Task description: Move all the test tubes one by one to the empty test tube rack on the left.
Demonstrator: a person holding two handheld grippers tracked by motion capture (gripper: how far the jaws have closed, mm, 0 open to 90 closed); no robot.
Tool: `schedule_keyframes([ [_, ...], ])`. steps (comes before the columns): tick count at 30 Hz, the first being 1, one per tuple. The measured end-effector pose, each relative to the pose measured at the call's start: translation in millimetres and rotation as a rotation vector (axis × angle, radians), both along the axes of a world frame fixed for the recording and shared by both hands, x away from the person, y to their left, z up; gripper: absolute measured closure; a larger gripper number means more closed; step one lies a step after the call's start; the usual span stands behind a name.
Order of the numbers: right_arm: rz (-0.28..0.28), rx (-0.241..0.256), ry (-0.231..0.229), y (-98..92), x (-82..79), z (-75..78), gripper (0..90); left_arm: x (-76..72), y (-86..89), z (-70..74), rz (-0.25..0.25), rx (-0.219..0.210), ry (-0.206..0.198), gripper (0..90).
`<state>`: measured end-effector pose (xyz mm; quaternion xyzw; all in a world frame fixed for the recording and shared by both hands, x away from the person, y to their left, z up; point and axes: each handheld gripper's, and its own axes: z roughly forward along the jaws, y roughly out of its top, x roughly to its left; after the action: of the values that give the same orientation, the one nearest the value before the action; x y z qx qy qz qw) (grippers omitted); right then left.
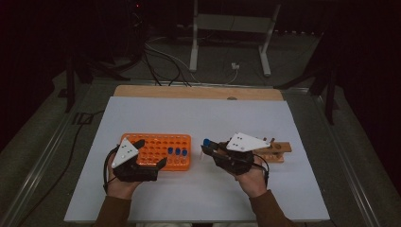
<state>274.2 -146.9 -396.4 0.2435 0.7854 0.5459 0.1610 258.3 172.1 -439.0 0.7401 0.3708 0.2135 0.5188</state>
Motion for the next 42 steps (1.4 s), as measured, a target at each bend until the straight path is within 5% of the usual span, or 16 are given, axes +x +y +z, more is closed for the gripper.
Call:
schedule_keyframes([
  [14,0.078,0.004,0.018,34.1,-1.5,-0.5,76.4,-4.5,-23.4,7.0,-0.084,-0.006,-0.005,2.3],
  [17,0.096,0.013,0.023,41.6,-1.6,-0.4,76.4,-5.7,-27.8,7.2,-0.106,-0.005,-0.012,8.7],
  [31,0.143,0.015,0.045,62.7,-5.0,-3.9,76.4,-10.0,-40.0,6.1,-0.227,0.017,-0.035,66.1],
  [39,0.151,0.01,0.052,64.6,-5.3,-4.9,76.0,-11.3,-41.4,5.9,-0.249,0.036,-0.044,77.6],
  [42,0.155,0.027,0.065,62.2,-3.9,-4.3,62.6,-10.4,-40.1,5.3,-0.239,0.038,-0.044,77.7],
])
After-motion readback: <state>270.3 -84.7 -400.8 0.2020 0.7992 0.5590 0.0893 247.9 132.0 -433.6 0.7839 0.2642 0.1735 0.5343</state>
